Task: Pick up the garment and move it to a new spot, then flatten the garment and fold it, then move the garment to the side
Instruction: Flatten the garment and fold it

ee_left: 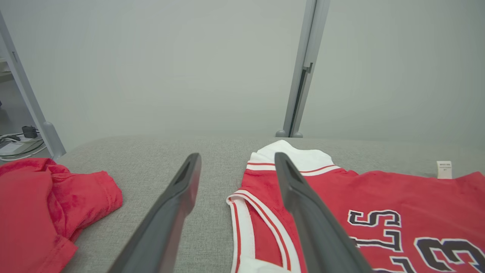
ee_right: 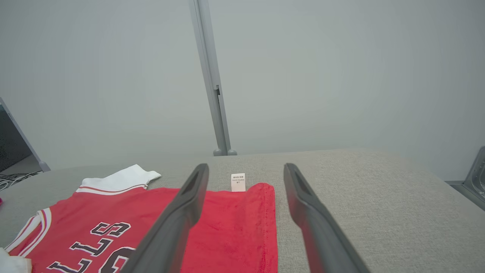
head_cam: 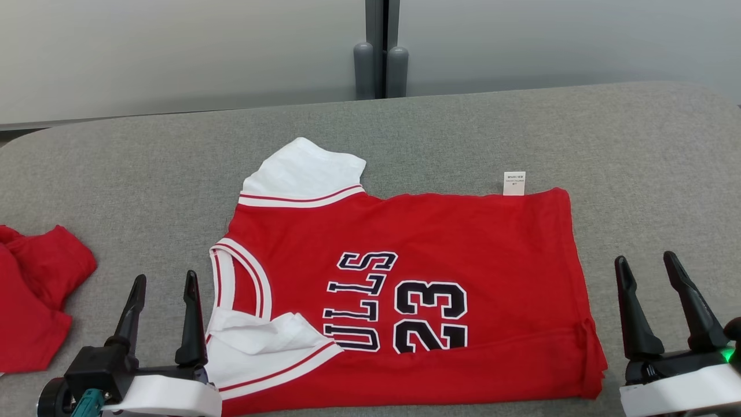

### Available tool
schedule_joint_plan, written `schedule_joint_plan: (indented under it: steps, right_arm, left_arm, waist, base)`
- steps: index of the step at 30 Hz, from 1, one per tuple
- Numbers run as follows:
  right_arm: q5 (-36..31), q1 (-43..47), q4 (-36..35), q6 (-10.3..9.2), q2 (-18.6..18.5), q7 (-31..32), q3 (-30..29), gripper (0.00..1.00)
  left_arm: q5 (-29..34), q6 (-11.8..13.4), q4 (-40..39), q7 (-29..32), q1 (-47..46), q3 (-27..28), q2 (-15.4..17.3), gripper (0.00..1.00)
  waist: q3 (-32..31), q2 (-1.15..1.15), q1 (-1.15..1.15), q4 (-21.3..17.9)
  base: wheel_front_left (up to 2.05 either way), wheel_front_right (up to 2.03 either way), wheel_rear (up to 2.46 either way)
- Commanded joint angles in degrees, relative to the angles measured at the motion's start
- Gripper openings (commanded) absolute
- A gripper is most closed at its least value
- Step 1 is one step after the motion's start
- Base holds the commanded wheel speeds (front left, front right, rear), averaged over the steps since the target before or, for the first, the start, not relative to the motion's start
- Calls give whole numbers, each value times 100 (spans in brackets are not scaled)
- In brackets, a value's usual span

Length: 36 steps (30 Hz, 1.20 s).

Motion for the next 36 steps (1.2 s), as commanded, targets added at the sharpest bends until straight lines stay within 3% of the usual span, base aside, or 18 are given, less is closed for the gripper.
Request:
schedule_joint_plan:
  steps: [1,12,20,29,36]
  right_arm:
    - [-36,-22,-48,-2,12,46,11,100]
    - [-125,8,-243,-2,164,226,-42,100]
    - [-86,-249,-401,-2,207,269,-6,100]
    - [-66,-933,-359,-2,168,187,254,100]
    - [66,-1337,-1,-2,238,-68,546,100]
  left_arm:
    - [21,42,-14,-27,-58,14,47,100]
    - [86,174,-246,89,5,-67,44,100]
    - [-17,-212,81,603,-1125,-488,-38,100]
    - [-205,-879,1814,1170,-3658,-784,-142,100]
    - [-227,-1090,3698,1502,-5101,-808,-29,100]
  waist:
    - [-7,0,0,-7]
    - [106,0,0,19]
    - [761,0,0,27]
    - [1826,0,0,-434]
    - [2144,0,0,-922]
  base:
    - [0,0,0]
    - [0,0,0]
    - [0,0,0]
    - [0,0,0]
    - [0,0,0]
